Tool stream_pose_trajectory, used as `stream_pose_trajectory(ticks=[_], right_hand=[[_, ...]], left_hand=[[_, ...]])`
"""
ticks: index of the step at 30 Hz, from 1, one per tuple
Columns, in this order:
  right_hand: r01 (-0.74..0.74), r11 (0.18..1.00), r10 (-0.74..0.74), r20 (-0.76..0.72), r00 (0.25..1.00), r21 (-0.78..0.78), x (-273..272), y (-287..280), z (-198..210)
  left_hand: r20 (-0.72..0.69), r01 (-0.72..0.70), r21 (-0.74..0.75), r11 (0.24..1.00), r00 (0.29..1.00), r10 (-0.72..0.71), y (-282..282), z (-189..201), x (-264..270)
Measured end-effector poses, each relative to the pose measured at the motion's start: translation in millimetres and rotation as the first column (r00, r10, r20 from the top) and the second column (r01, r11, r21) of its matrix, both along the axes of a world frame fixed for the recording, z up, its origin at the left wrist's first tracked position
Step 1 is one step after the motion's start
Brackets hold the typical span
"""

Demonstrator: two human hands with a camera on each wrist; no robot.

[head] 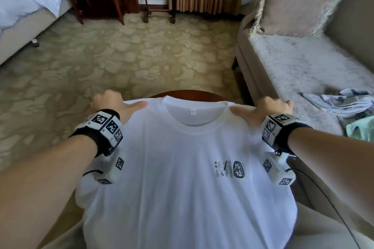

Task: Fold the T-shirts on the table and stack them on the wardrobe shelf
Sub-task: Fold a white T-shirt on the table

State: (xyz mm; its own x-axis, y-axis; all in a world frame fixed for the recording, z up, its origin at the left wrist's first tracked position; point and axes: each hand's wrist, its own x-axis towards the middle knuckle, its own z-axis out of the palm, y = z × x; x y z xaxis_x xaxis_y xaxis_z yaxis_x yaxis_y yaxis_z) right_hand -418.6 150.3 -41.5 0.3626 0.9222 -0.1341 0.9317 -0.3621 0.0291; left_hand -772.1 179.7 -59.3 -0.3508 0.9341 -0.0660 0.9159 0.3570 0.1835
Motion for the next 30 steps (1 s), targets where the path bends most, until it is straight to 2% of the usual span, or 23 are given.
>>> stream_pose_trajectory(ticks=[5,9,13,15,19,21,24,27,30], right_hand=[[-0.023,0.994,0.018,-0.05,0.999,-0.103,1,40,-41],[0.038,0.987,-0.061,-0.145,0.988,-0.156,0,56,-60],[0.077,0.982,-0.114,-0.219,0.969,-0.171,-1,62,-57],[0.092,0.977,-0.149,-0.309,0.939,-0.19,2,63,-47],[0.171,0.968,-0.233,-0.41,0.882,-0.182,18,39,-16],[0.2,0.961,-0.269,-0.461,0.846,-0.192,29,23,-2],[0.203,0.944,-0.302,-0.428,0.852,-0.261,35,-2,13],[0.165,0.939,-0.279,-0.387,0.879,-0.303,41,-27,15],[0.117,0.941,-0.255,-0.436,0.863,-0.319,57,-42,-2]], left_hand=[[0.028,-0.005,-0.12,0.993,1.0,0.009,37,-40,-8],[0.076,-0.011,-0.181,0.983,0.997,0.026,55,-62,-9],[0.065,-0.034,-0.215,0.976,0.997,0.049,52,-55,-4],[0.074,-0.043,-0.203,0.978,0.996,0.059,48,-47,-1],[0.236,-0.018,-0.209,0.978,0.969,0.069,34,-20,12],[0.344,0.02,-0.192,0.981,0.938,0.049,22,-3,28],[0.447,0.113,-0.183,0.977,0.894,-0.02,0,14,67],[0.458,0.251,-0.205,0.946,0.879,-0.134,-25,13,115],[0.458,0.384,-0.245,0.89,0.855,-0.243,-54,-2,167]])
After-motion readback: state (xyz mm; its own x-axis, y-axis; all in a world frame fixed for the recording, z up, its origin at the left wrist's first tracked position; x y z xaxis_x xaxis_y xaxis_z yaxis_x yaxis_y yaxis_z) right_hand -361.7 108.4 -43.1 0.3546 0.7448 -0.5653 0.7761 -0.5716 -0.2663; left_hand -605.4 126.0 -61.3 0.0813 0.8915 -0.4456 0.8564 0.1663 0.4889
